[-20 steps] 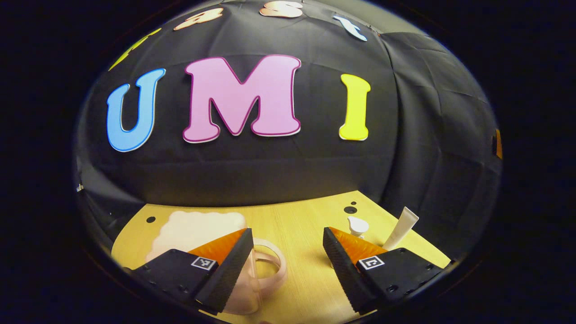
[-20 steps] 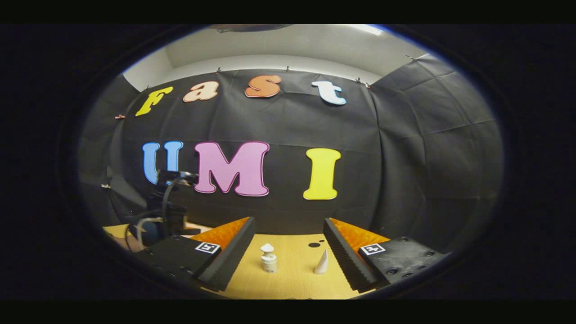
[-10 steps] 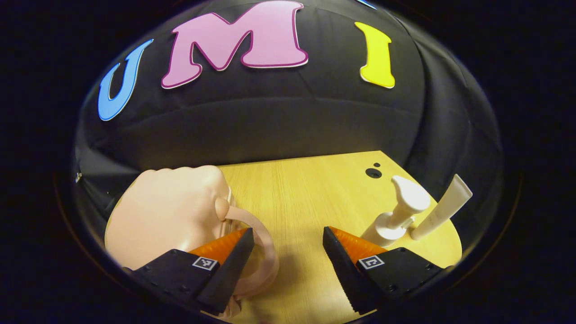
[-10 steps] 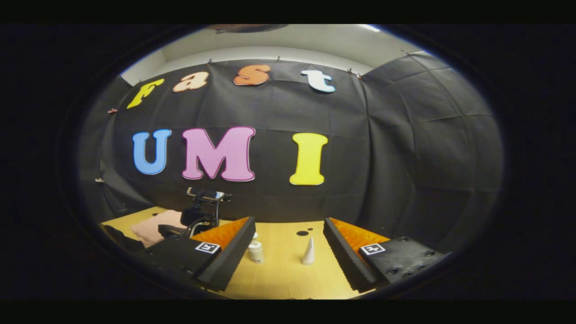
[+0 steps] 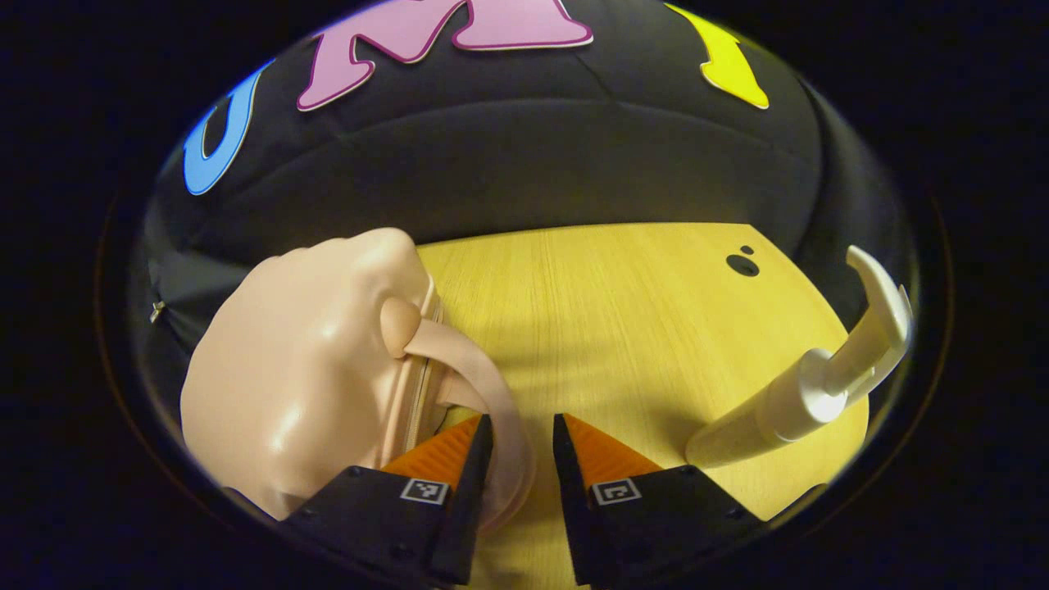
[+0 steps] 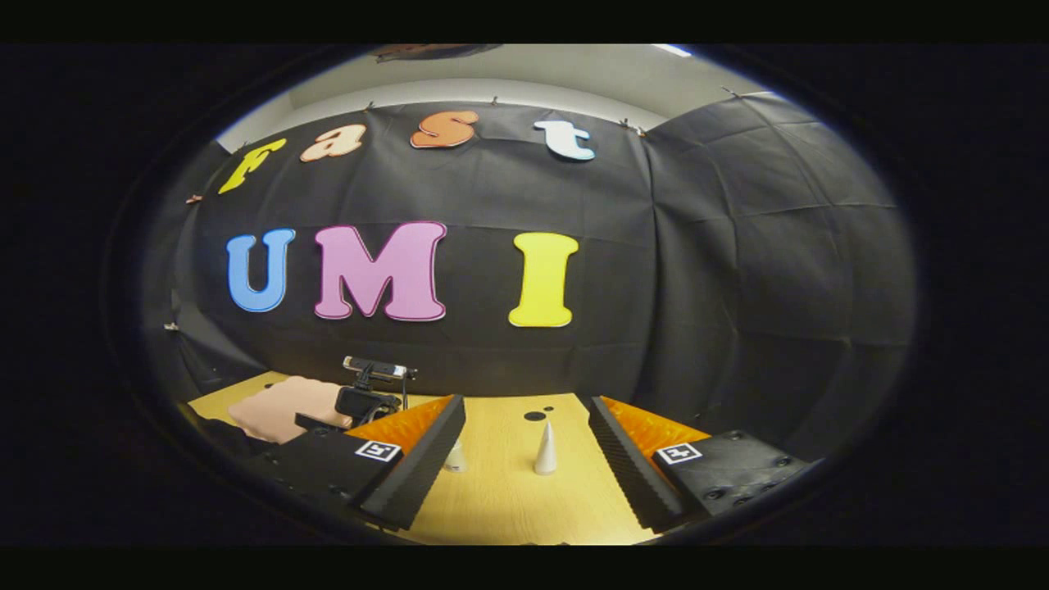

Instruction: First open the suitcase, pack the skin care products into it, and then close the suitcase.

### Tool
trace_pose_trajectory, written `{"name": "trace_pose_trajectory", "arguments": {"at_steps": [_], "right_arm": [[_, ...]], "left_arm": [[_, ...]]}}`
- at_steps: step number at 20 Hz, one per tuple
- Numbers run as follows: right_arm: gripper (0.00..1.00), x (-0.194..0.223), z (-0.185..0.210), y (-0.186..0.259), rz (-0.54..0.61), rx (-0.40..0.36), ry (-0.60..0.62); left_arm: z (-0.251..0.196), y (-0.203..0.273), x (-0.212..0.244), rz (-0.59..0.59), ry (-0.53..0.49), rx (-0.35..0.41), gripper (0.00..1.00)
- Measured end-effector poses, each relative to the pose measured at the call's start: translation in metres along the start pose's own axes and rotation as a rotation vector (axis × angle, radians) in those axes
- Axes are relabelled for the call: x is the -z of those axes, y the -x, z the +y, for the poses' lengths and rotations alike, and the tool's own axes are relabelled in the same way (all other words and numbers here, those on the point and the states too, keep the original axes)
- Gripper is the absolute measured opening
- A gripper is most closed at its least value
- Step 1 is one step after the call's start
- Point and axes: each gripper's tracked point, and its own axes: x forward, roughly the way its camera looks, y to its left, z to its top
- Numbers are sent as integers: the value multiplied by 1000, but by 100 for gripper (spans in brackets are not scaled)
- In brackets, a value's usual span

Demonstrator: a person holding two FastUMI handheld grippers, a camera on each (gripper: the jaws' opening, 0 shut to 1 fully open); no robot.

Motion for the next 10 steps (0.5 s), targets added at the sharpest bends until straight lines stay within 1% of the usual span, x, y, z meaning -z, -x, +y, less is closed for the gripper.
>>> {"name": "trace_pose_trajectory", "arguments": {"at_steps": [1,2,3,4,6,7,10], "right_arm": [[94,1,0,1,4,1,1],[94,0,1,3,5,3,7],[96,-1,-1,4,2,8,14],[97,-2,-2,5,0,13,19],[97,-2,0,8,5,22,34],[97,-2,0,7,15,31,33],[97,-16,7,8,-6,51,19]], "left_arm": [[-4,2,-4,-19,-4,26,28],[-6,3,-8,-34,0,51,26],[-9,9,-10,-41,1,85,22],[-9,12,-10,-30,0,118,21],[-12,21,-22,-46,22,180,17],[-10,28,-29,-52,34,194,14],[5,59,-58,-82,83,231,13]]}}
